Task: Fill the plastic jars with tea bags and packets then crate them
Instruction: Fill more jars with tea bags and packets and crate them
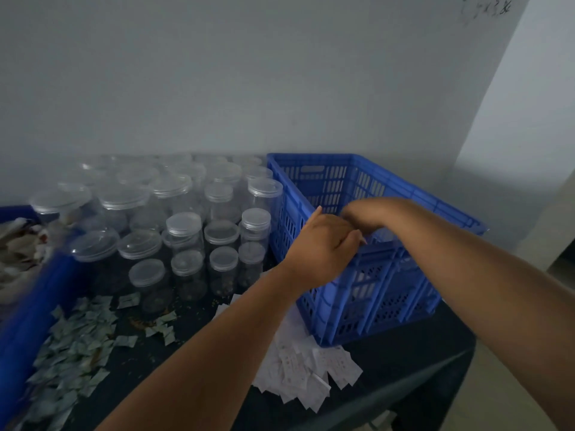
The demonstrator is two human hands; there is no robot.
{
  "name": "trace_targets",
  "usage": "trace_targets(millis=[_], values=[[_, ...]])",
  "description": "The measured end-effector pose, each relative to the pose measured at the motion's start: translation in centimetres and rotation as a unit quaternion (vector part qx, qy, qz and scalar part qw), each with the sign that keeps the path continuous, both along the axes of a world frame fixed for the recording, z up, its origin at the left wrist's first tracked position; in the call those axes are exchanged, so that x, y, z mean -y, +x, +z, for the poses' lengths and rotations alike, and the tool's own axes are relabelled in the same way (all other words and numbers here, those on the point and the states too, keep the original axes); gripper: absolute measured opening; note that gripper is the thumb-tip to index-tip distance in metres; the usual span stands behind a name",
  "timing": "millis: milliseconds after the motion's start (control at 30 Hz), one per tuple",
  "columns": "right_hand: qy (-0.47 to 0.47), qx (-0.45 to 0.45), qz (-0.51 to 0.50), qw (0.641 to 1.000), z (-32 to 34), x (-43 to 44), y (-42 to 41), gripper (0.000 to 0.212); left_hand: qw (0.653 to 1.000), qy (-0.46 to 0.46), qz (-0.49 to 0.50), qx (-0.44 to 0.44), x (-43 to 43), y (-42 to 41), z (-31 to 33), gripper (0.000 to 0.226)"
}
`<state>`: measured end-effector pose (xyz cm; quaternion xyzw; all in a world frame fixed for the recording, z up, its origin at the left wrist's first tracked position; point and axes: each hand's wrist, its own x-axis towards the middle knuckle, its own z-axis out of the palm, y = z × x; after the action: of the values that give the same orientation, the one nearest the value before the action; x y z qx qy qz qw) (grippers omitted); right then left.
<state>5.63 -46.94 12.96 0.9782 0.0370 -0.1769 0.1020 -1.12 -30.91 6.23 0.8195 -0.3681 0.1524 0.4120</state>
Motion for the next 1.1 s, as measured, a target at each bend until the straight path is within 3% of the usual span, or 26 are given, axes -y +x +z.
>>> trace_targets(millis=[67,133,167,200,267,367,433,500,567,633,700,767,867,933,1033,1100], values=[[0.055,0.167,0.021,0.984,1.9,-0.8,-0.3,0.024,0.998,-0.048,-0.001,-0.034,-1.1,-1.2,0.3,0.030],[0.200,0.317,0.045,0.926,3.5,-2.8,-1.4,0.016,0.991,-0.125,0.046,-0.014,-3.1,-2.8,0.1,0.028],[0.273,0.349,0.060,0.895,3.9,-4.2,-2.2,0.011,0.985,-0.153,0.076,0.007,-4.3,-3.5,-0.5,0.029],[0.325,0.349,0.079,0.875,4.2,-6.0,-3.0,0.009,0.980,-0.171,0.102,0.018,-5.6,-4.1,-1.3,0.033],[0.352,0.302,0.125,0.877,3.7,-10.0,-4.0,0.020,0.973,-0.178,0.149,0.001,-8.6,-4.9,-3.3,0.042],[0.259,0.269,0.158,0.914,1.7,-15.2,-3.3,0.052,0.956,-0.167,0.233,-0.061,-12.7,-6.4,-6.3,0.050],[0.232,0.244,0.110,0.935,-0.2,-17.8,-2.0,0.067,0.939,-0.176,0.280,-0.092,-14.9,-7.4,-8.0,0.052],[0.272,0.228,0.019,0.935,-2.7,-19.3,-0.7,0.087,0.927,-0.173,0.316,-0.107,-17.0,-8.2,-9.1,0.052],[0.352,0.278,-0.084,0.890,-5.7,-19.9,0.3,0.105,0.922,-0.157,0.334,-0.119,-19.0,-8.9,-9.6,0.052],[0.450,0.344,-0.171,0.806,-8.7,-20.0,0.8,0.114,0.920,-0.135,0.346,-0.129,-20.7,-9.3,-9.8,0.051],[0.534,0.350,-0.233,0.733,-11.0,-20.2,1.3,0.114,0.920,-0.119,0.349,-0.132,-22.0,-9.6,-9.7,0.051],[0.565,0.322,-0.262,0.713,-12.5,-20.4,1.7,0.103,0.922,-0.106,0.345,-0.139,-22.8,-9.7,-9.5,0.050],[0.580,0.323,-0.243,0.707,-13.7,-20.1,1.6,0.069,0.929,-0.086,0.331,-0.142,-23.3,-9.6,-9.4,0.050],[0.618,0.355,-0.203,0.671,-13.9,-19.9,0.0,0.054,0.936,-0.073,0.322,-0.125,-23.6,-9.8,-9.1,0.048],[0.710,0.353,-0.117,0.599,-14.5,-21.0,-4.2,0.055,0.944,-0.058,0.317,-0.068,-23.5,-10.3,-8.4,0.028],[0.757,0.293,-0.053,0.581,-16.2,-22.0,-7.9,0.058,0.942,-0.052,0.329,-0.033,-23.2,-10.4,-7.9,0.045]])
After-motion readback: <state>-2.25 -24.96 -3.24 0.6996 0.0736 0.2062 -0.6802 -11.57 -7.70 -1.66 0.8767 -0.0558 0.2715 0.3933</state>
